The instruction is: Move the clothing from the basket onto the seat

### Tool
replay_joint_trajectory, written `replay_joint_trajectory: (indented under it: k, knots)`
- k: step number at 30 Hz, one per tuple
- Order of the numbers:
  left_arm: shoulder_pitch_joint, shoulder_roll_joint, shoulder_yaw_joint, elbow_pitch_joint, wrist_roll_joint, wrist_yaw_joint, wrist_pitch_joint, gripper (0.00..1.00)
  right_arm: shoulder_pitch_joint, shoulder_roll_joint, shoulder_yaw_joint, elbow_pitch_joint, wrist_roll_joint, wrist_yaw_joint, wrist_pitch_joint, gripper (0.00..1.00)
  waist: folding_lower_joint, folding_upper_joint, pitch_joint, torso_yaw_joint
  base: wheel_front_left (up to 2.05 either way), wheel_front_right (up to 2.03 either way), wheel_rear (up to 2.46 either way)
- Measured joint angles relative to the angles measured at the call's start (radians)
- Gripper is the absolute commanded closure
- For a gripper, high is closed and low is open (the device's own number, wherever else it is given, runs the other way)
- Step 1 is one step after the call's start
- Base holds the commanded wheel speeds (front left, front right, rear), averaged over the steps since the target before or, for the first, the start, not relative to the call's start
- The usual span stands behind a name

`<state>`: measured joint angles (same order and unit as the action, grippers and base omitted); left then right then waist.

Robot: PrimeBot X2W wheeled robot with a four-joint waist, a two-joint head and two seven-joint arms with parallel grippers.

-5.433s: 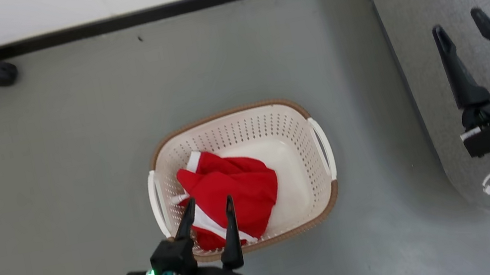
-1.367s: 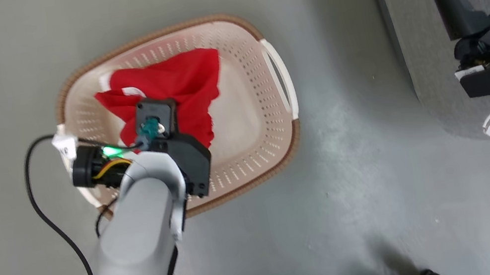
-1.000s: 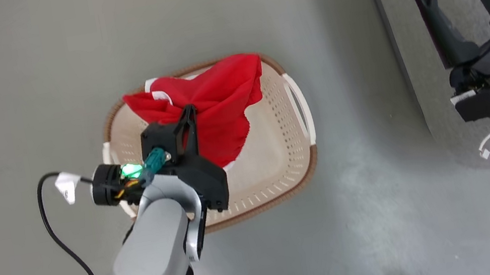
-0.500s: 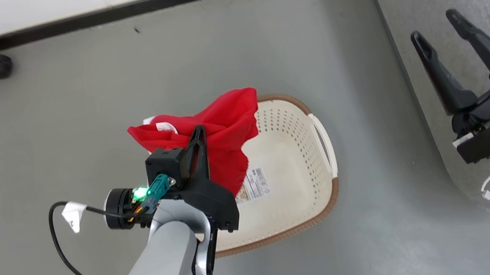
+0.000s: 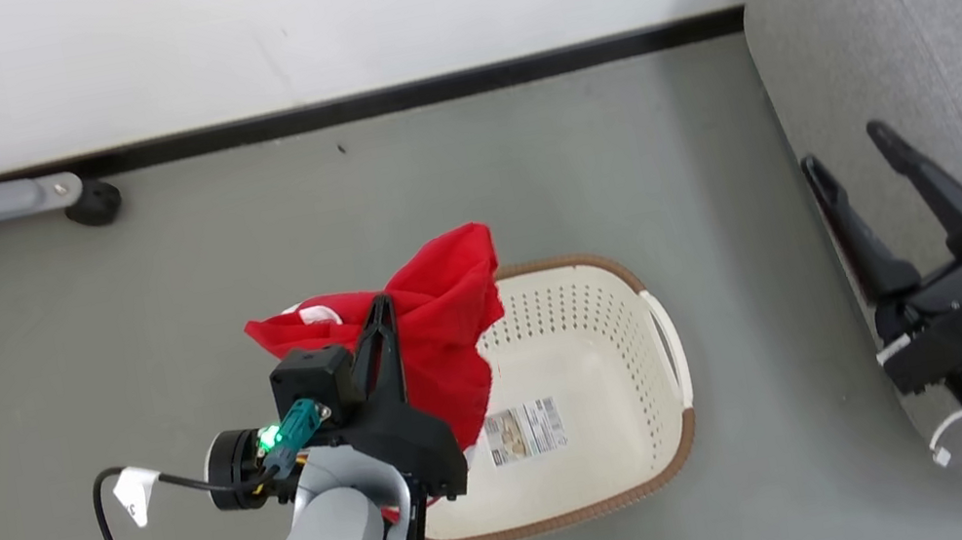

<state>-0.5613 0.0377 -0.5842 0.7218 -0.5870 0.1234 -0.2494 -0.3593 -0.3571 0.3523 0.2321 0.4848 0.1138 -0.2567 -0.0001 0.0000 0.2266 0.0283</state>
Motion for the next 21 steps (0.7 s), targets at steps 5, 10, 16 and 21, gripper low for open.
replay_joint_trajectory:
  k: [5, 10, 16, 21]
  knots:
    - [0.025, 0.0, 0.034, -0.034, 0.049, 0.0, 0.0, 1.0, 0.028, 0.023, 0.005, 0.018, -0.014, 0.0, 0.0, 0.0, 0.0, -0.0001, -0.045, 0.009, 0.0, 0.0, 0.0]
    - [0.043, 0.001, 0.04, -0.108, 0.109, 0.0, 0.0, 1.0, 0.042, 0.034, -0.003, 0.017, -0.029, -0.001, 0.0, 0.0, -0.0001, -0.0001, -0.078, 0.015, 0.0, 0.0, 0.0]
    - [0.043, 0.001, 0.062, -0.218, 0.162, 0.0, 0.0, 1.0, 0.047, 0.041, -0.009, 0.029, -0.039, -0.001, 0.0, 0.0, 0.0001, 0.0001, -0.091, 0.017, 0.0, 0.0, 0.0]
    - [0.043, 0.001, 0.073, -0.311, 0.215, 0.0, 0.0, 1.0, 0.055, 0.044, -0.015, 0.039, -0.047, -0.001, 0.0, 0.0, 0.0001, 0.0001, -0.097, 0.018, 0.0, 0.0, 0.0]
